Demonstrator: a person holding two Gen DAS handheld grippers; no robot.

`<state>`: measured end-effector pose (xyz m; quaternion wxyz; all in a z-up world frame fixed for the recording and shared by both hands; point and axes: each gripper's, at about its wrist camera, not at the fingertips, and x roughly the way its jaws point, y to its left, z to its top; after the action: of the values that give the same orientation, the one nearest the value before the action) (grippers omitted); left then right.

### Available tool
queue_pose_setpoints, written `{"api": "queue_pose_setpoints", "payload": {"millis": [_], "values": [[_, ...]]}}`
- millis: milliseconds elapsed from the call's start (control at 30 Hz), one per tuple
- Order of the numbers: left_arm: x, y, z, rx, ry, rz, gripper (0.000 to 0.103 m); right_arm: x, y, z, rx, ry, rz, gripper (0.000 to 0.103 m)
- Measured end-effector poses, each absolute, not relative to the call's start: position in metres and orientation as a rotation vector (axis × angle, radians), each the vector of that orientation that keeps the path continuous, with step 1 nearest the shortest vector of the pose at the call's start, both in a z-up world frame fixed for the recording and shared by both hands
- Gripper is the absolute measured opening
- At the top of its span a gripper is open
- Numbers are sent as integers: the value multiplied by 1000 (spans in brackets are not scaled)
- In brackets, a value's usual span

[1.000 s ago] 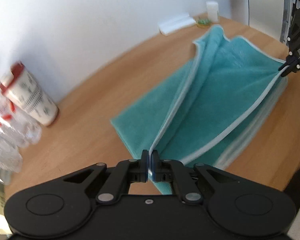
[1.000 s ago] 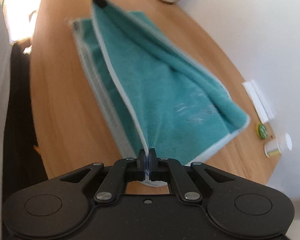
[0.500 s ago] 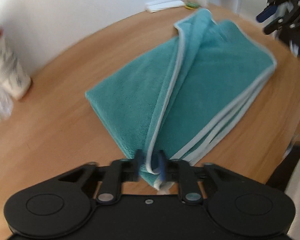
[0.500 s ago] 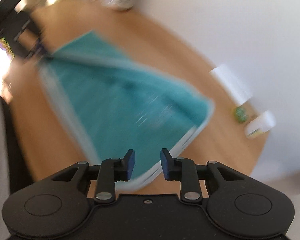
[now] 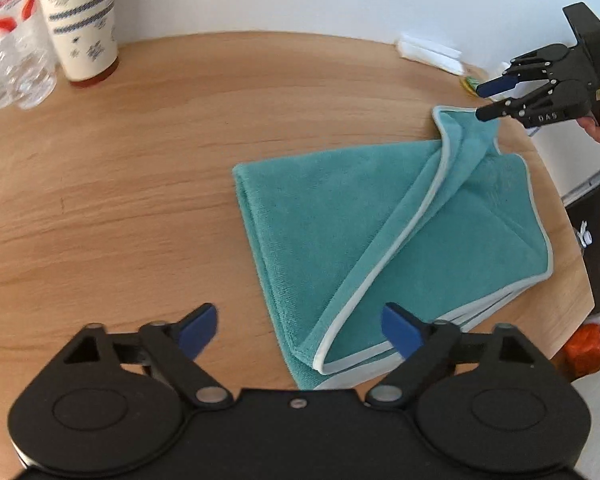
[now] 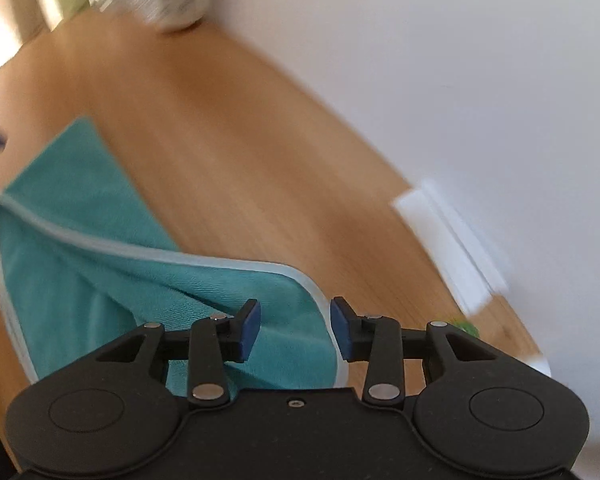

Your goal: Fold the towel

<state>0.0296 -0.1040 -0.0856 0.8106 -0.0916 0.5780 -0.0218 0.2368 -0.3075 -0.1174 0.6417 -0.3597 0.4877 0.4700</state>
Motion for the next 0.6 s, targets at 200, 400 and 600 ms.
{"api": "queue_pose_setpoints", "payload": {"millis": [200, 400, 600], "values": [[29, -98, -87, -288, 1267, -4, 102, 249, -278, -147, -1041, 1160, 1197, 43], [22, -95, -92, -327, 1295, 58, 102, 268, -264, -159, -1074, 1232, 1276, 44], [11, -94, -94, -353, 1315, 136, 102, 275, -259, -164, -1116, 1254, 1370, 44]]}}
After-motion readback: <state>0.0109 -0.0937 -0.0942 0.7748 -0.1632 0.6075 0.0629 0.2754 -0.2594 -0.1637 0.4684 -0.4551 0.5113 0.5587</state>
